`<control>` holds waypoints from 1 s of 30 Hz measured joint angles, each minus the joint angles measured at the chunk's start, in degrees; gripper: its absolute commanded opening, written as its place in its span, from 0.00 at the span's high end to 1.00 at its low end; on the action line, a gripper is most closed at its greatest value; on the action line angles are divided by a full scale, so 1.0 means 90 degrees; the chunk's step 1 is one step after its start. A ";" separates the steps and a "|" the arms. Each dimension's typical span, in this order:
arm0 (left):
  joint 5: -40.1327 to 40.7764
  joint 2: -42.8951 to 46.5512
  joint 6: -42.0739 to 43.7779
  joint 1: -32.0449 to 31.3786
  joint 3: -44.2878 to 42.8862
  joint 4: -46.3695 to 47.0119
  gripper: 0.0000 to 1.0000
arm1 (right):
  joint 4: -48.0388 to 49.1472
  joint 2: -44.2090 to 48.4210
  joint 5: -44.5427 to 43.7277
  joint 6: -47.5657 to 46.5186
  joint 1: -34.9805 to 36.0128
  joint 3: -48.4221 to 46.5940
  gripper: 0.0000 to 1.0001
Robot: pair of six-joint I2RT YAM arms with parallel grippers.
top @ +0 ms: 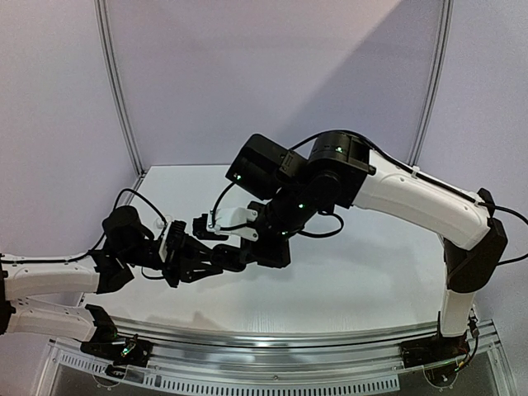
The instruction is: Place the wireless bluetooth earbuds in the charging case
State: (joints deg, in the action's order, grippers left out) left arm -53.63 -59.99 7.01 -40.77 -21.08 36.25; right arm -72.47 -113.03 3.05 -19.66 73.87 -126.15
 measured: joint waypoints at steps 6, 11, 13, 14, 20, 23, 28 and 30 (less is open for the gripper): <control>0.0209 0.0005 0.0007 -0.0092 0.0000 -0.0017 1.00 | 0.0012 -0.0134 -0.0114 0.0002 0.0000 -0.0007 1.00; 0.0231 0.0010 -0.0068 -0.0104 0.0000 -0.0007 1.00 | 0.0010 -0.0177 -0.0158 -0.0017 0.0002 -0.0024 0.99; 0.0233 0.0010 -0.0124 -0.0107 0.0000 0.0007 1.00 | 0.0010 -0.0180 -0.0165 -0.0019 0.0002 -0.0027 0.93; 0.0233 0.0010 -0.0148 -0.0107 0.0002 0.0017 1.00 | 0.0010 -0.0182 -0.0168 -0.0024 0.0002 -0.0034 0.91; 0.0338 0.0010 -0.0238 -0.0109 0.0002 0.0102 1.00 | 0.0007 -0.0199 -0.0347 -0.0034 0.0015 -0.0085 0.78; 0.0374 0.0010 -0.0282 -0.0109 0.0002 0.0114 1.00 | 0.0000 -0.0199 -0.0423 0.0010 0.0041 -0.0085 0.76; 0.0432 0.0010 -0.0359 -0.0109 0.0002 0.0114 1.00 | 0.0000 -0.0199 -0.0563 0.0121 0.0070 -0.0085 0.69; 0.0486 0.0015 -0.0398 -0.0109 0.0002 0.0109 1.00 | 0.0007 -0.0199 -0.0644 0.0187 0.0083 -0.0085 0.67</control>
State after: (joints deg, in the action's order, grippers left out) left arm -49.25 -59.86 3.42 -41.76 -21.06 37.23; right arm -72.40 -114.83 -2.74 -17.98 74.61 -126.91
